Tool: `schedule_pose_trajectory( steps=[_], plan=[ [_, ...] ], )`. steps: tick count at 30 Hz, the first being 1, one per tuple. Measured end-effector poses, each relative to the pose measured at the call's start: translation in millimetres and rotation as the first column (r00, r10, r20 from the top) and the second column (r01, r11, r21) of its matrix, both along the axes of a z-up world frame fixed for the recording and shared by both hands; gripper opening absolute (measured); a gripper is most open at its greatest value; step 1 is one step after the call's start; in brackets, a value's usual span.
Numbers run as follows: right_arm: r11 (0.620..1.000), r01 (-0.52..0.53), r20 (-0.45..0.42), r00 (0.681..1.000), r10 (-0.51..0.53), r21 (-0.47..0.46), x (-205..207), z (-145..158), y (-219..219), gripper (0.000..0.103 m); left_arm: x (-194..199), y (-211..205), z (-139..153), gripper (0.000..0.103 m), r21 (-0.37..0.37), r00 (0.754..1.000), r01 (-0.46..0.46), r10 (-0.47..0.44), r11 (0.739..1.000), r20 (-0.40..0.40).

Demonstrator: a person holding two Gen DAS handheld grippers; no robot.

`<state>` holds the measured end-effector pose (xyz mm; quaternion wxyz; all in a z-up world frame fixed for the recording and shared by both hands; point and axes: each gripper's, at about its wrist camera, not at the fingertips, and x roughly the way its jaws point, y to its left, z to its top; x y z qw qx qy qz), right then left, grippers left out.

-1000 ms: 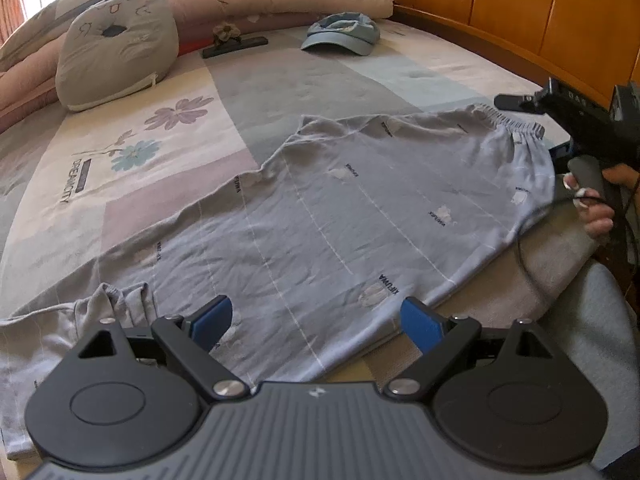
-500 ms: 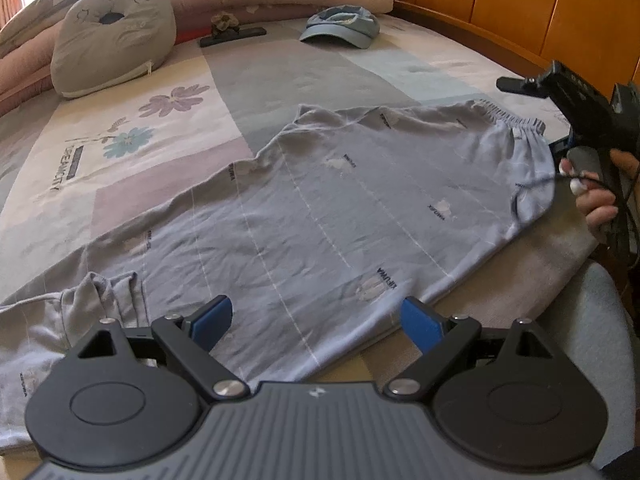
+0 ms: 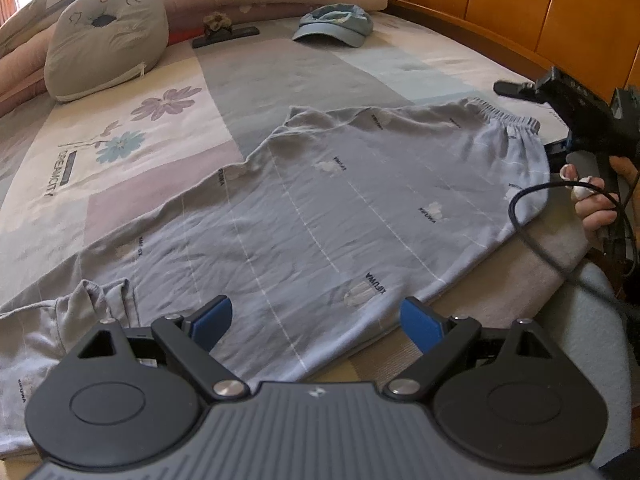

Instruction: Fold clothes

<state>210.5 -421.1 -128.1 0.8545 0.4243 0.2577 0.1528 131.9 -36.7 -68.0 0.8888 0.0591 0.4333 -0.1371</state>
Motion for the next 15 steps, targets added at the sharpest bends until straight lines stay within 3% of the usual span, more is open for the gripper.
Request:
schedule_pose_trajectory(
  steps=[1,3,5,13,15],
  plan=[
    [1.000,0.010,-0.004,1.000,-0.010,-0.001,-1.4,-1.2,-1.6,0.092,-0.1,0.7,0.6,0.091,0.001,1.000,-0.003,0.003,1.000,0.002],
    [0.999,0.032,-0.018,0.999,-0.033,-0.023,-5.2,-4.8,-4.9,0.072,-0.3,3.2,1.4,0.091,-0.001,1.000,-0.012,0.012,1.000,0.003],
    [0.998,0.044,-0.028,0.999,-0.045,-0.051,-7.6,-7.6,-6.4,0.059,-0.2,4.9,1.5,0.091,-0.002,1.000,-0.015,0.015,1.000,0.002],
    [0.985,0.078,-0.064,0.994,-0.089,-0.156,-1.1,-4.2,6.5,0.060,-3.0,5.2,1.8,0.091,-0.010,1.000,-0.007,0.007,1.000,0.006],
    [0.983,0.098,-0.066,0.992,-0.109,-0.157,-1.7,-7.3,4.8,0.041,-4.0,7.5,2.3,0.091,-0.012,1.000,-0.009,0.009,1.000,0.007]
  ],
)
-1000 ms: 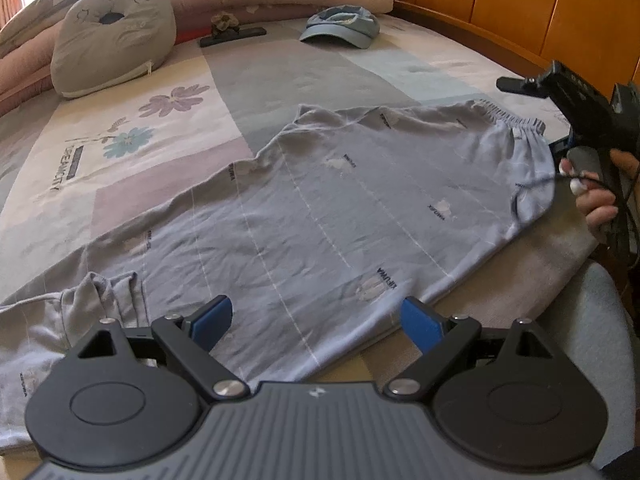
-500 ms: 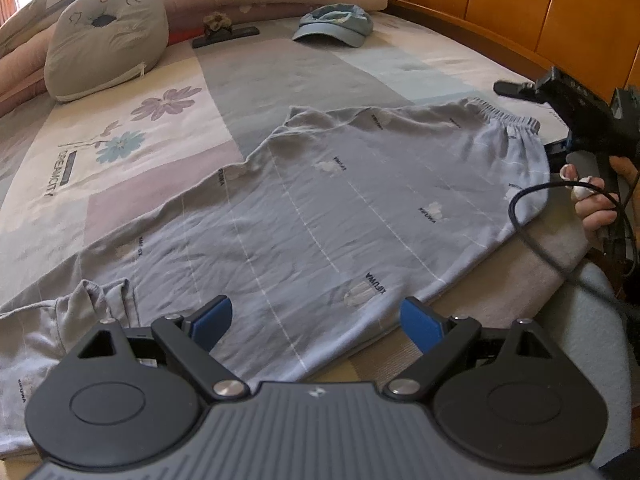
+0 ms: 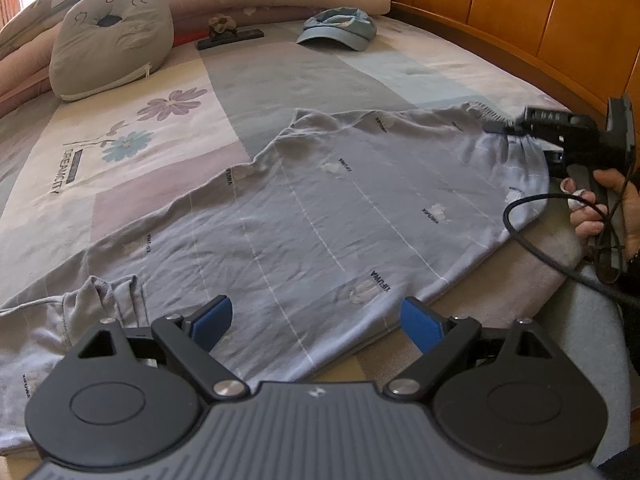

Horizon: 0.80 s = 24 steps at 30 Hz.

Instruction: Fold clothes

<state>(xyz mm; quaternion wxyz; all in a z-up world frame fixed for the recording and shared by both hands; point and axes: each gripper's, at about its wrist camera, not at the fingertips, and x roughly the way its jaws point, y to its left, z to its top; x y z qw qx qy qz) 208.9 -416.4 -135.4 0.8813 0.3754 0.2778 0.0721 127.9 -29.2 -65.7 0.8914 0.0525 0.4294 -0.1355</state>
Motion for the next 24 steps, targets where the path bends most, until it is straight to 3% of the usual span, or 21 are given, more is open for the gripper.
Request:
schedule_pose_trajectory(
  steps=[1,2,3,5,14,21,24],
  plan=[
    [1.000,0.016,-0.006,1.000,-0.016,0.007,-1.6,-3.0,-3.3,0.033,0.0,1.4,0.1,0.091,0.000,1.000,-0.006,0.006,1.000,0.000],
    [0.998,0.042,-0.025,0.999,-0.041,0.038,-2.8,-7.5,-9.9,0.015,0.1,2.9,0.3,0.091,0.001,1.000,-0.011,0.011,1.000,0.001],
    [0.996,0.056,-0.041,0.998,-0.053,0.074,-3.3,-11.2,-15.8,0.007,0.1,4.2,0.5,0.091,0.001,1.000,-0.016,0.016,1.000,0.001],
    [0.993,0.066,-0.061,0.996,-0.060,0.099,-2.8,-13.6,-20.2,0.007,-0.5,5.8,1.5,0.091,-0.002,1.000,-0.016,0.016,1.000,0.004],
    [0.992,0.091,-0.065,0.993,-0.097,-0.091,-4.3,3.0,8.5,0.010,-6.3,19.4,12.1,0.091,0.022,1.000,-0.001,0.001,1.000,0.019],
    [0.951,0.071,-0.072,0.993,-0.097,-0.301,-3.1,25.6,37.6,0.011,-11.0,33.1,18.4,0.091,0.028,0.999,-0.008,0.007,1.000,0.031],
    [0.935,0.055,-0.067,0.994,-0.084,-0.351,-1.8,35.6,46.6,0.011,-13.0,36.8,20.1,0.091,0.027,0.999,-0.007,0.006,1.000,0.038]
  ],
)
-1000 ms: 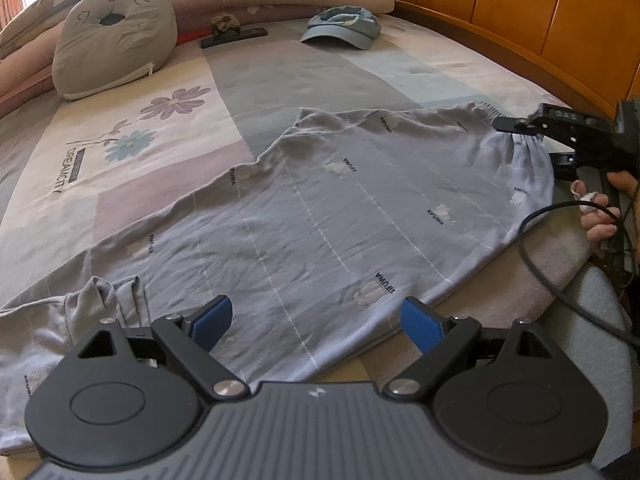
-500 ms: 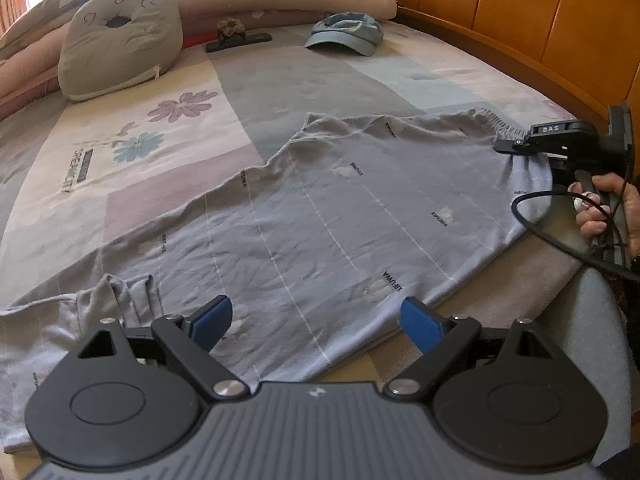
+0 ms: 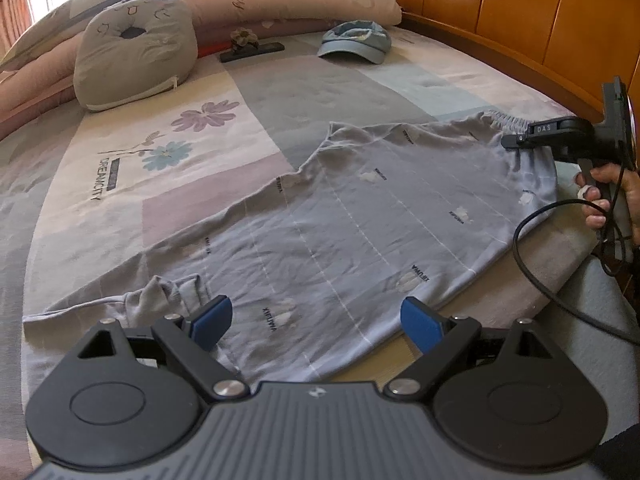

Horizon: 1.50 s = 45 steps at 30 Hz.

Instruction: Fold clothes

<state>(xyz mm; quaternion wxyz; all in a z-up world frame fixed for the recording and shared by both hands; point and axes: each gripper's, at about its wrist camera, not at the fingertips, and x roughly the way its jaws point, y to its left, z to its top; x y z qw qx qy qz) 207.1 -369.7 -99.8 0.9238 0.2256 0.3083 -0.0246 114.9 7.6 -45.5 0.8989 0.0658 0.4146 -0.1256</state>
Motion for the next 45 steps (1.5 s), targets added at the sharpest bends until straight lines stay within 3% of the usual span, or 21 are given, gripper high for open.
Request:
schedule_pose_trajectory(
  steps=[25,45],
  plan=[
    [0.980,-0.131,0.003,0.991,0.133,-0.149,-5.7,49.8,77.8,0.011,-22.8,29.7,9.8,0.091,-0.016,0.996,0.082,-0.081,0.997,0.022],
    [0.889,-0.336,-0.054,0.940,0.337,-0.310,-2.8,77.2,213.3,0.011,-41.8,103.0,13.8,0.092,-0.036,0.996,0.054,-0.052,0.998,0.072]
  ],
)
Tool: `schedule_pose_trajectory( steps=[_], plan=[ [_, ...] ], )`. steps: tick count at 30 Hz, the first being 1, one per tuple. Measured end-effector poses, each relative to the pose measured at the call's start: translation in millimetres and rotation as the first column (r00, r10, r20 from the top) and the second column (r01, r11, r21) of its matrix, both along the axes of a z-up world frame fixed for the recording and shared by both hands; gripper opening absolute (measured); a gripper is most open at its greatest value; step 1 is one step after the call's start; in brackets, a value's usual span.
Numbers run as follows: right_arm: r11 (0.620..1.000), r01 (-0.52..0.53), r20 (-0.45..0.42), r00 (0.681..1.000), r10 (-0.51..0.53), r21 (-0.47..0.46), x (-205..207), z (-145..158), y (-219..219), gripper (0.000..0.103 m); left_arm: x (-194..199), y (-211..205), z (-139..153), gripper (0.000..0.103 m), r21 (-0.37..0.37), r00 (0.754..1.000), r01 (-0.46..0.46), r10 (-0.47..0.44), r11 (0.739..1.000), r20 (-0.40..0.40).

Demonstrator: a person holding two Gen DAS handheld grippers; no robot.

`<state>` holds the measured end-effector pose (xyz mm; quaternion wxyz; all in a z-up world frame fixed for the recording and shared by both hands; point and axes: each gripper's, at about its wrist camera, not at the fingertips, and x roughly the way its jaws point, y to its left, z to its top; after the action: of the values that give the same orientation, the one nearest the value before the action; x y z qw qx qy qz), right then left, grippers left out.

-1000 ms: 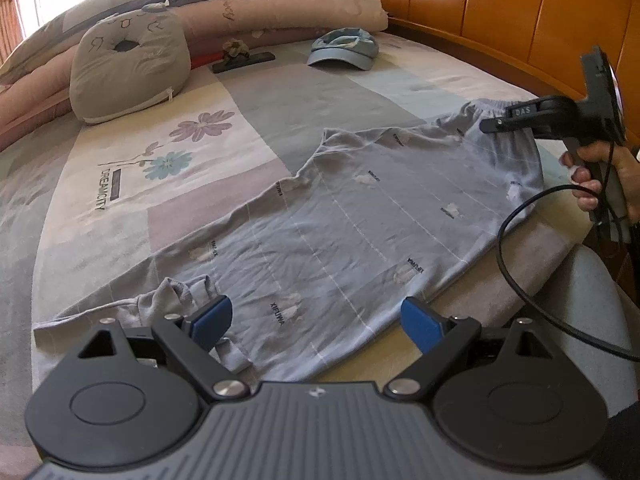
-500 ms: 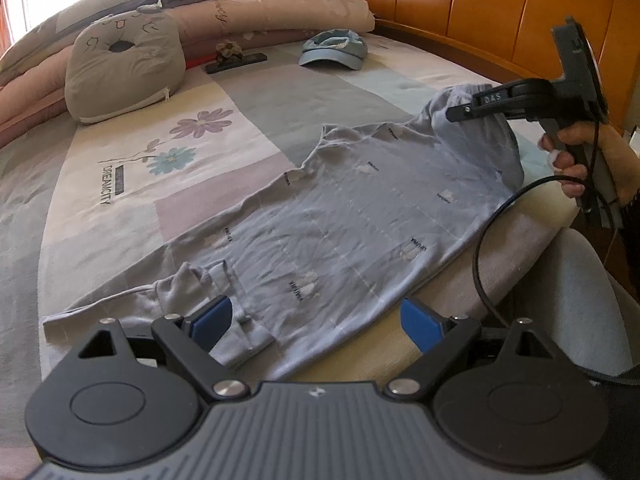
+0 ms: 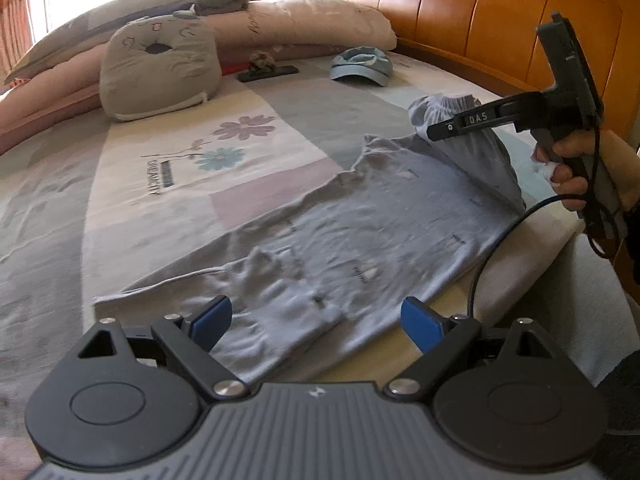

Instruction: Fold clothes

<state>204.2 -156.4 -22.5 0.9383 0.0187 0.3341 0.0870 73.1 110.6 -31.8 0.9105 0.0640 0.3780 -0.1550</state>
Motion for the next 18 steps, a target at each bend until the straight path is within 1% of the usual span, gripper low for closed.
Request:
schedule_pose_trajectory(
  steps=[4,8,18],
  plan=[
    [0.999,-0.041,-0.006,0.999,0.041,-0.018,-2.6,2.0,25.8,0.011,-5.5,16.0,0.9,0.092,0.007,1.000,-0.014,0.014,1.000,0.007],
    [0.997,-0.073,-0.011,0.997,0.073,-0.036,-4.6,3.9,49.3,0.011,-12.7,32.4,2.5,0.092,-0.007,0.999,-0.040,0.040,0.999,0.017],
    [0.986,-0.161,-0.005,0.987,0.161,-0.052,-18.3,11.8,90.8,0.011,-28.6,58.5,0.3,0.092,-0.014,0.994,-0.101,0.102,0.995,0.029]
  ],
)
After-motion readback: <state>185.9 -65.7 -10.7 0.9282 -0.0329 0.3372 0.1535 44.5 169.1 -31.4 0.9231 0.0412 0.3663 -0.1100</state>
